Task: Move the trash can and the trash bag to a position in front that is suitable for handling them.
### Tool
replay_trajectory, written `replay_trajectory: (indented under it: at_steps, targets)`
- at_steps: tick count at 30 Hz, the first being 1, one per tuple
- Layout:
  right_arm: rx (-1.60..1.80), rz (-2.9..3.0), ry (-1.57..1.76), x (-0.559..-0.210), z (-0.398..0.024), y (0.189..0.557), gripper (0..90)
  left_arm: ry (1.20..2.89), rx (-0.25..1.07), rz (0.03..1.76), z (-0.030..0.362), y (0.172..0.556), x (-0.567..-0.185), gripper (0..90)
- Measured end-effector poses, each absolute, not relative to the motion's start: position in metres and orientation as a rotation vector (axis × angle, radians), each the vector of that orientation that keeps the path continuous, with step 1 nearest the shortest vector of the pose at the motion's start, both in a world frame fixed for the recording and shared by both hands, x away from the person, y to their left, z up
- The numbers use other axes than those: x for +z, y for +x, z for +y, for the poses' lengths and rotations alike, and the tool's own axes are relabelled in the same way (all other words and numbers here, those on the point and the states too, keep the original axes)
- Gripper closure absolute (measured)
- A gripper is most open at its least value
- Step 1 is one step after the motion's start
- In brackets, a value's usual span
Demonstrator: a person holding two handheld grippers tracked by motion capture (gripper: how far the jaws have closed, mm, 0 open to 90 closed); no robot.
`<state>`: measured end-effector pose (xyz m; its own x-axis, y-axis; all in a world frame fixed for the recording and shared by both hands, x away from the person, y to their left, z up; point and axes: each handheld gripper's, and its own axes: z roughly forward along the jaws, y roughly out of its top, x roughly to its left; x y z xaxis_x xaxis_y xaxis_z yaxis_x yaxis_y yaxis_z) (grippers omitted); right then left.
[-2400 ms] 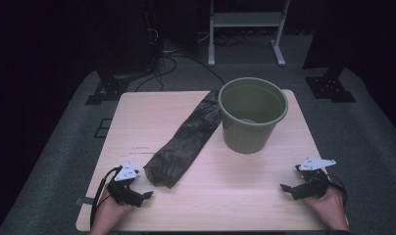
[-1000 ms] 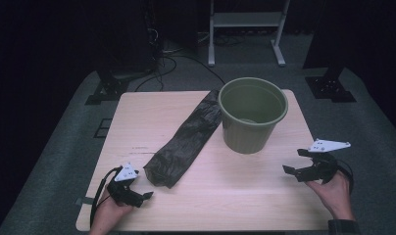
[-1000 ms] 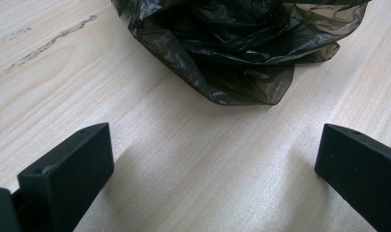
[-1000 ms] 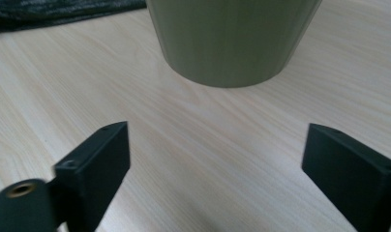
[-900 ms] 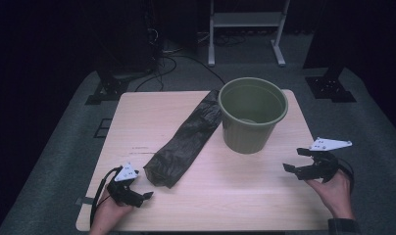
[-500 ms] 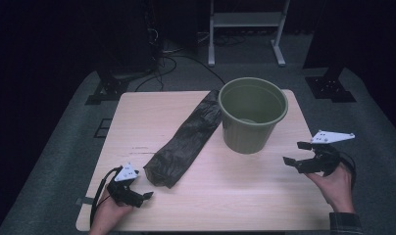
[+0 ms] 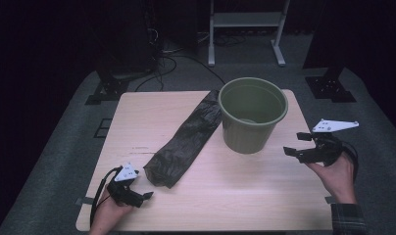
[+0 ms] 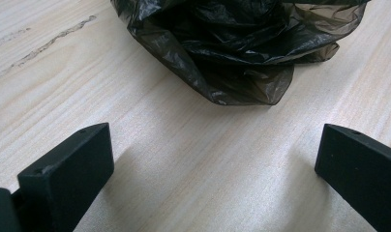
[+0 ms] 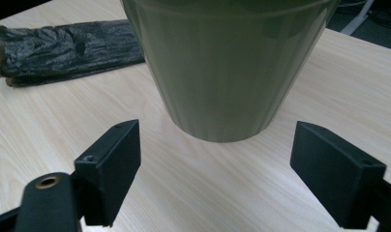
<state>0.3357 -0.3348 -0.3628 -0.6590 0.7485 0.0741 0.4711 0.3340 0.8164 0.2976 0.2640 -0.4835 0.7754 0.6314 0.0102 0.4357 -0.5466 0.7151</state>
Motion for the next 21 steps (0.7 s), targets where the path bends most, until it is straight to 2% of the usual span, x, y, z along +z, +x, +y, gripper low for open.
replay_trajectory:
  at_steps: [21]
  targets:
    - [1.293, 2.240, 1.084, -0.316, -0.334, 0.356, 24.3, 2.233, 0.345, 0.791, 0.264, 0.297, -0.484, 0.0]
